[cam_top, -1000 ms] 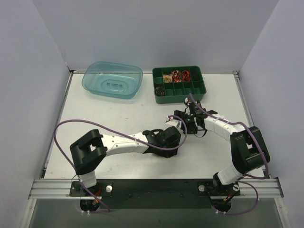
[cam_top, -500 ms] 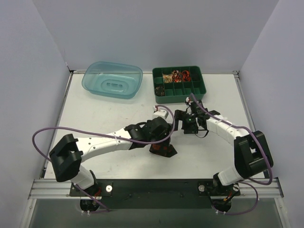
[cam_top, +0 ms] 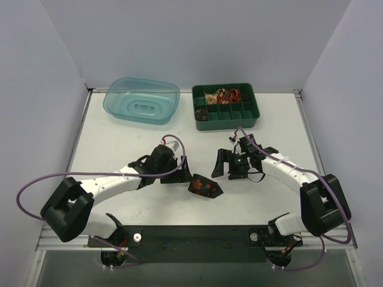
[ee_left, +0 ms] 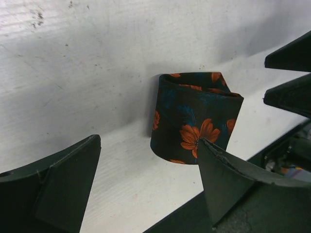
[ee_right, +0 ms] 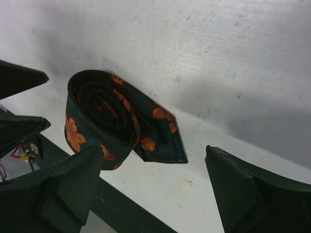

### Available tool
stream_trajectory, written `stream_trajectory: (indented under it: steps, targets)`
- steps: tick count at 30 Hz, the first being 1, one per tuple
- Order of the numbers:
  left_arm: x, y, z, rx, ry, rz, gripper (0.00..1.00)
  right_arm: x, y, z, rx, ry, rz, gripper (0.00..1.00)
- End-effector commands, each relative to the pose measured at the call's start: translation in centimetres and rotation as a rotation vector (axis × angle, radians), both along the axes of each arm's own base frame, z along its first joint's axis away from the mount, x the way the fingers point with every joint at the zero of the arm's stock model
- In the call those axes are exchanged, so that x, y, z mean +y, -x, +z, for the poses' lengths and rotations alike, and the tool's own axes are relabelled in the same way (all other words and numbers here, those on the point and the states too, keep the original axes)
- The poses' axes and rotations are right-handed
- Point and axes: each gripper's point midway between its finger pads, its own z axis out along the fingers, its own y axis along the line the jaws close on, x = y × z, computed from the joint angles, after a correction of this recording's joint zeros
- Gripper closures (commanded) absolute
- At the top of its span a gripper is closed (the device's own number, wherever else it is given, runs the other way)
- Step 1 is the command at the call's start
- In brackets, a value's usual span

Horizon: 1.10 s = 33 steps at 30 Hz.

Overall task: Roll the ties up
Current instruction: Roll the tie at the center of the board, then pick up the tie at the center of the board.

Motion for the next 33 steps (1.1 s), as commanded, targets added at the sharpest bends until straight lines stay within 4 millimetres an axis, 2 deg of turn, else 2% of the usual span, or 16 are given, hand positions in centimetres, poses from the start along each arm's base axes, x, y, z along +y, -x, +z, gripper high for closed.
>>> stream_trajectory:
  steps: [1, 2, 4, 9, 16, 19, 21, 25, 28, 31, 33]
  targets:
    - [-3.0, -0.2, 2.7, -0.004, 0.281, -0.081, 0.10, 1.0, 2.0, 1.5, 0.013, -0.089, 0.042, 0.10]
    - [-3.4, -0.6, 2.9, -0.013, 0.317, -0.080, 0.09, 1.1, 2.1, 1.5, 0.016, -0.097, 0.043, 0.10]
    - [-3.8, 0.1, 1.3, 0.039, 0.339, -0.101, 0.09, 1.2, 2.3, 1.3, 0.026, -0.101, 0.039, 0.10]
    - [-4.5, 0.3, -0.5, 0.083, 0.402, -0.080, 0.09, 1.4, 3.0, 0.4, 0.057, -0.125, 0.030, 0.10]
    - [-5.4, 1.0, -1.4, 0.112, 0.406, -0.088, 0.10, 1.6, 3.9, -0.7, 0.097, -0.140, 0.031, 0.11]
    - [-6.0, 2.0, -2.1, 0.134, 0.395, -0.102, 0.12, 1.6, 4.3, -1.2, 0.119, -0.143, 0.028, 0.12]
    - [-6.0, 2.8, -2.8, 0.153, 0.385, -0.102, 0.14, 1.7, 4.5, -1.5, 0.127, -0.145, 0.021, 0.13]
    - [-6.3, 2.9, -3.1, 0.161, 0.397, -0.094, 0.19, 1.8, 4.9, -2.4, 0.152, -0.138, 0.015, 0.14]
    - [-6.5, 2.8, -3.1, 0.159, 0.403, -0.088, 0.23, 2.0, 5.5, -3.2, 0.183, -0.134, 0.020, 0.24]
    - [-6.7, 2.5, -3.1, 0.146, 0.399, -0.084, 0.25, 2.1, 5.4, -3.8, 0.185, -0.136, 0.012, 0.30]
    - [-6.8, 2.3, -3.3, 0.144, 0.398, -0.080, 0.26, 2.1, 5.4, -4.2, 0.186, -0.133, 0.010, 0.30]
